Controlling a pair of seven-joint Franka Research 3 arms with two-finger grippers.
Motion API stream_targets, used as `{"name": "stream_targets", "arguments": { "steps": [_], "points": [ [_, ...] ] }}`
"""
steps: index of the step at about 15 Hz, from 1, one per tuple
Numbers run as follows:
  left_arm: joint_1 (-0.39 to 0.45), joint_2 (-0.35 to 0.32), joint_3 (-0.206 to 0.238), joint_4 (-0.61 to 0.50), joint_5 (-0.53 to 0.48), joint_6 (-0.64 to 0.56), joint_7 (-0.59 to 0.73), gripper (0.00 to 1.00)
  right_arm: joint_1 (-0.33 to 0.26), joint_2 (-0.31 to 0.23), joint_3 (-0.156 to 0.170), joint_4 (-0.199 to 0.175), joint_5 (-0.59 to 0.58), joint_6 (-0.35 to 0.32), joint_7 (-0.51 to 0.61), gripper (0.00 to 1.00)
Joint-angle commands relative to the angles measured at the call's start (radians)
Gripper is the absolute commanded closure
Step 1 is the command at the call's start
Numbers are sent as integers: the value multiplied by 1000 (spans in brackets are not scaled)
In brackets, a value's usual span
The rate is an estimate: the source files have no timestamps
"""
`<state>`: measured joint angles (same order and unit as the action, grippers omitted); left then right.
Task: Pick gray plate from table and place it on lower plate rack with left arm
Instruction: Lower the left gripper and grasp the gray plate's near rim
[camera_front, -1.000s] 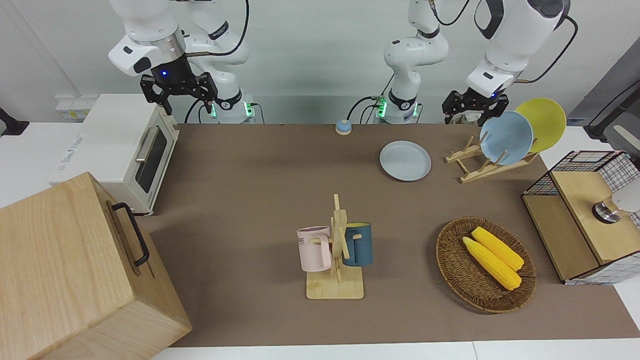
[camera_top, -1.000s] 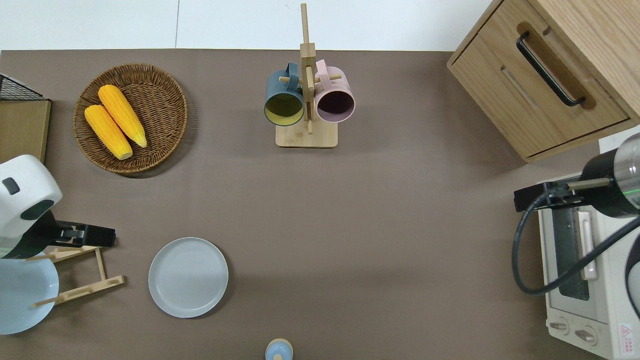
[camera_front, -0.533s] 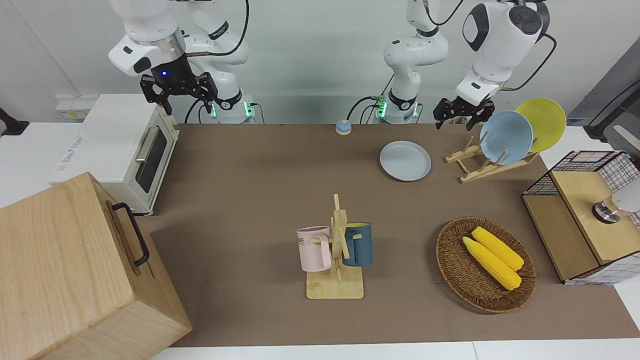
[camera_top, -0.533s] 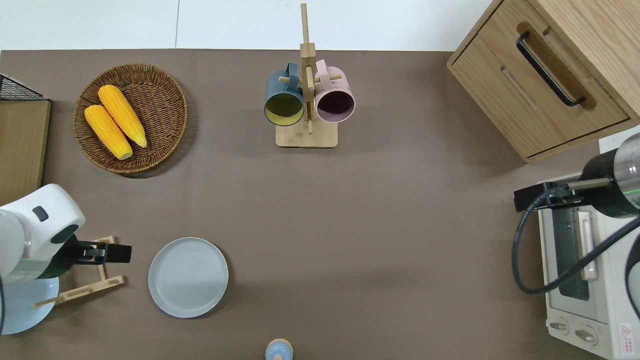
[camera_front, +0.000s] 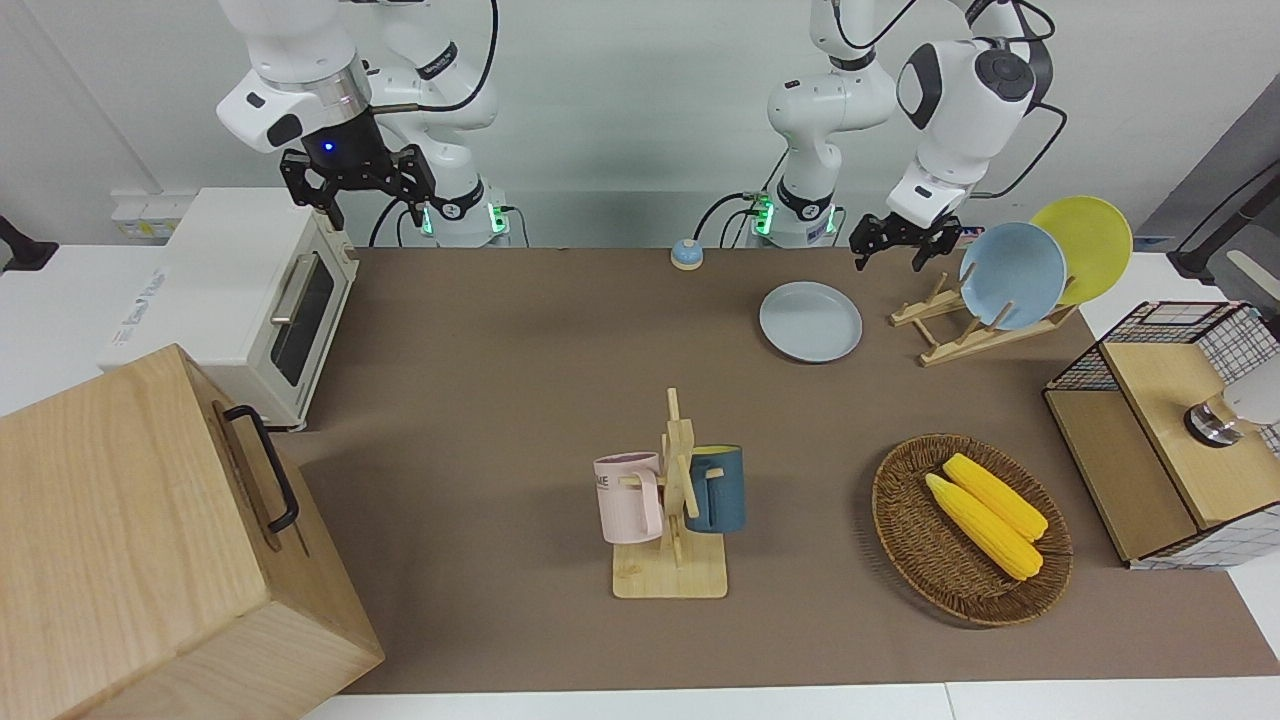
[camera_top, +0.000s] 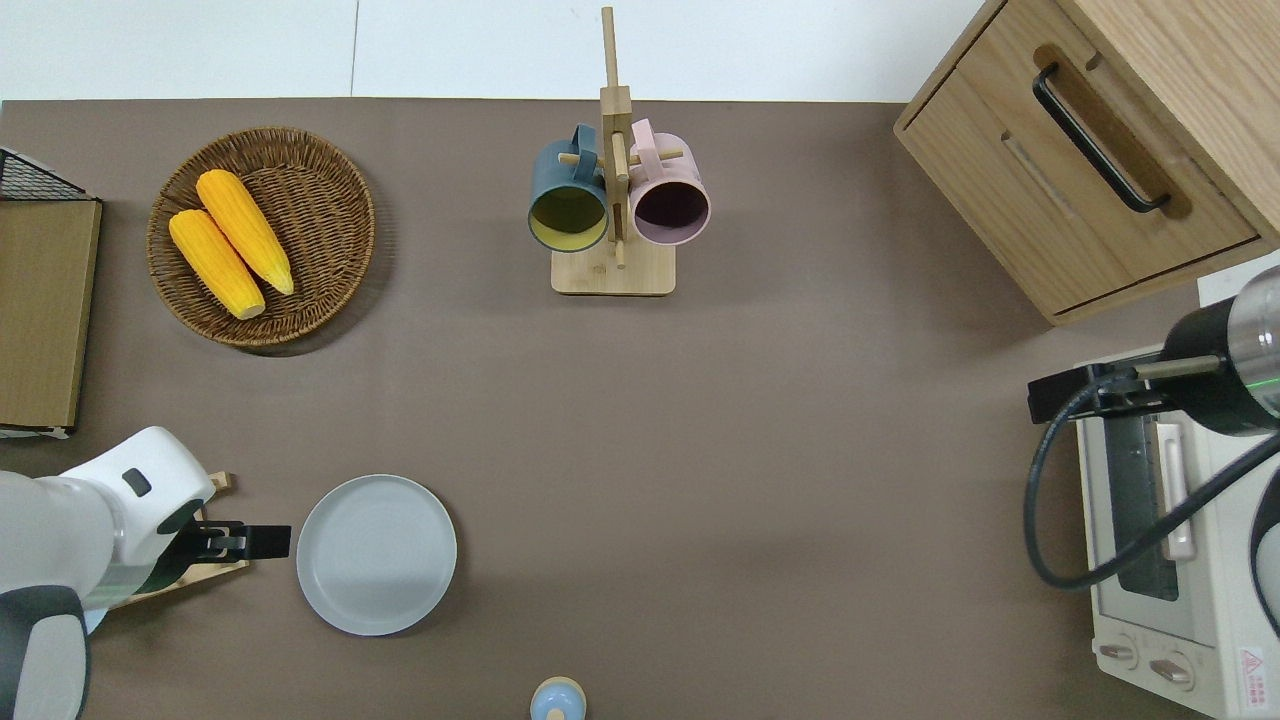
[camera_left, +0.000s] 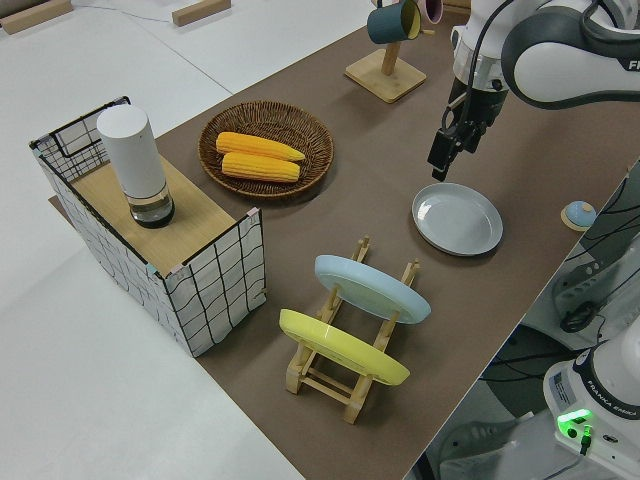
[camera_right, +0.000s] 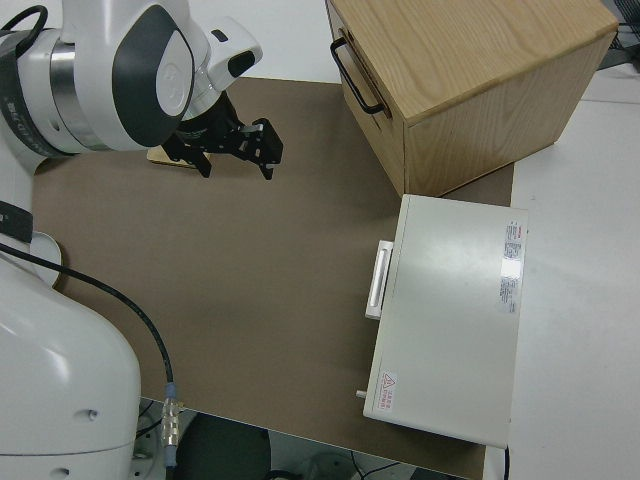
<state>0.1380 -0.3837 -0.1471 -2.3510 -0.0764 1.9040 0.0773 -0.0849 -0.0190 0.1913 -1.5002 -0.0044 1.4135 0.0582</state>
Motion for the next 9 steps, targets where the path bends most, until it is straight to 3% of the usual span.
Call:
{"name": "stream_targets", "arguments": {
  "steps": [1, 9],
  "points": [
    [-1, -72, 4, -145, -13, 118, -7, 5, -7, -2, 7, 6, 7, -14, 0, 13],
    [-15, -54, 3, -277, -13, 277, 9, 5, -7, -2, 7, 6, 7, -14, -1, 11]
  ]
}}
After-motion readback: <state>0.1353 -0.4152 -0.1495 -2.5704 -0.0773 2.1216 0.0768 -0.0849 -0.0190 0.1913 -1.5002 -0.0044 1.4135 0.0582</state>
